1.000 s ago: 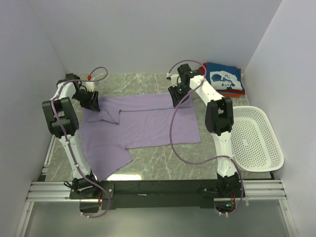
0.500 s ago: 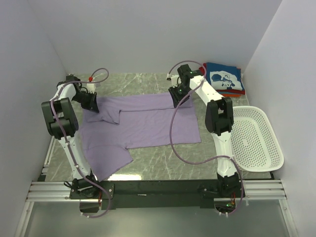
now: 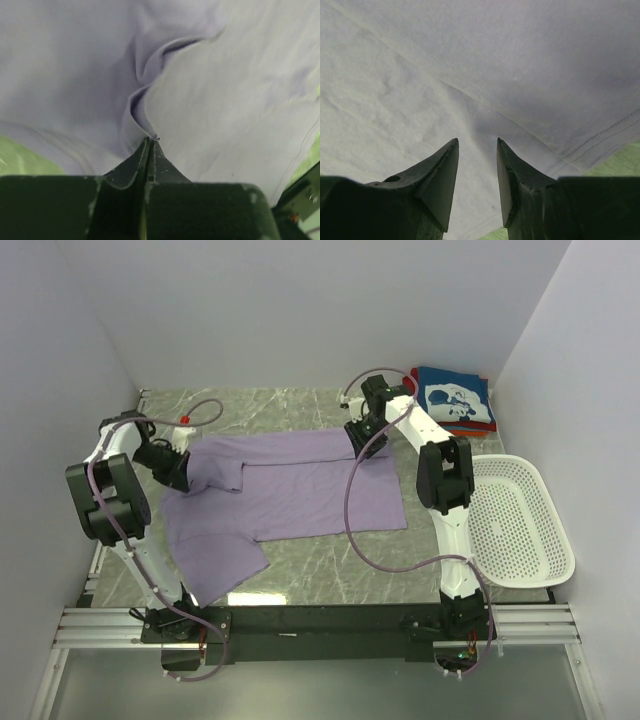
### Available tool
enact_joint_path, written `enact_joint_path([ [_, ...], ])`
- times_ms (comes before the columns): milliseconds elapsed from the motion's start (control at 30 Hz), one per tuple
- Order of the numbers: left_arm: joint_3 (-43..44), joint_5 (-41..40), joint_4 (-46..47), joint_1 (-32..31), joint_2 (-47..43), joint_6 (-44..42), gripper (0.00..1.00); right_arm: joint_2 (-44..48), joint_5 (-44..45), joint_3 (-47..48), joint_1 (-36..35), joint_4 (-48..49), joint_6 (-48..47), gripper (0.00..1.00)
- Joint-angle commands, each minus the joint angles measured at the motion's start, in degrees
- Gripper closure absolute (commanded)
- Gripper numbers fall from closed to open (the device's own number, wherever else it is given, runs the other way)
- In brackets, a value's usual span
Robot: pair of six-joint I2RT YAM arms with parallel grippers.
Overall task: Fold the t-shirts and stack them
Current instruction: Fold the tshirt
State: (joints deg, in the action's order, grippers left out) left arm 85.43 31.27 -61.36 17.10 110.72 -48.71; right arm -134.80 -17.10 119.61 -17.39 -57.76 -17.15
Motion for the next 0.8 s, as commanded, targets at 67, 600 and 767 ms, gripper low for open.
enact_joint_path([
  [67, -5.17, -7.78, -2.19, 1.88, -3.22, -10.43, 0.85, 4.63, 1.63, -1.83, 0.86, -0.25, -2.10, 0.57],
  [600, -0.16, 2.31, 5.16, 0.92, -0.94, 2.60, 0.62, 5.25, 4.18, -3.77, 2.45, -2.79, -2.89, 0.65],
  [767, -4.47, -4.01, 15.21, -0.14, 0.64, 14.84, 0.62, 3.59, 9.27, -5.79, 2.97, -2.28, -2.55, 0.66],
])
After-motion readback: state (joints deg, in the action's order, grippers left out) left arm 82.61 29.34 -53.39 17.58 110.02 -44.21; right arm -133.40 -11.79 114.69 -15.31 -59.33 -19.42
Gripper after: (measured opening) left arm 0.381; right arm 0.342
